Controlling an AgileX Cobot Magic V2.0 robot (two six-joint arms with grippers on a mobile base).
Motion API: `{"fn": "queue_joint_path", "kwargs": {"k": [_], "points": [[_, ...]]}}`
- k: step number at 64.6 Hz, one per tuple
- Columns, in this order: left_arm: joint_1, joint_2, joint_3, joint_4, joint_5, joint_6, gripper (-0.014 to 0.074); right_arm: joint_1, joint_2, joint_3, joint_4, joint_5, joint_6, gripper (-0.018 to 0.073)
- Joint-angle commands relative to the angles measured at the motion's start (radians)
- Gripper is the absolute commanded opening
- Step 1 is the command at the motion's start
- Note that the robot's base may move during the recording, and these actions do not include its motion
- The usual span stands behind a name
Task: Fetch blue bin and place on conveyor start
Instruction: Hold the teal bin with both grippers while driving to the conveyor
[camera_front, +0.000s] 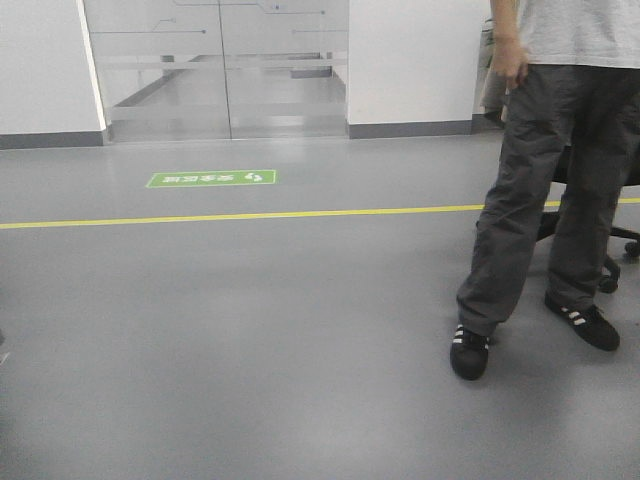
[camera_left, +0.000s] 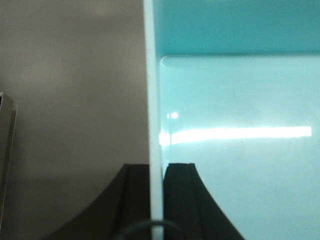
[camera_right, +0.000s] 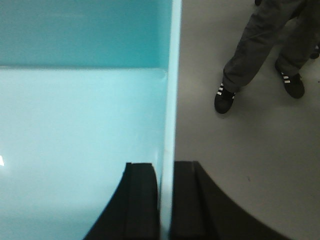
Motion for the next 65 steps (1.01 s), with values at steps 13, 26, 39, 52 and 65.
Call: {"fn": "queue_joint_path", "kwargs": {"k": [13, 26, 39, 52, 65], "points": [[-0.003, -0.009, -0.004, 0.016, -0.028, 0.003, -0.0111, 0.001, -0.016, -0.012, -0.009, -0.044, -0.01, -0.0162], [-0.003, -0.009, -0.004, 0.018, -0.028, 0.003, -0.0111, 0.001, -0.016, -0.012, -0.009, -0.044, -0.01, -0.0162], [-0.003, -0.009, -0.004, 0.018, -0.028, 0.003, -0.0111, 0.001, -0.016, -0.012, -0.009, -0.044, -0.01, -0.0162], [-0.003, -0.009, -0.004, 0.018, -0.033, 0.003, -0.0111, 0.001, -0.016, -0.012, -0.009, -0.044, -0.01, -0.0162], [0.002, -0.009, -0.004, 0.02, -0.033, 0.003, -0.0111, 0.001, -0.011, -0.012, -0.009, -0.045, -0.01, -0.0162]]}}
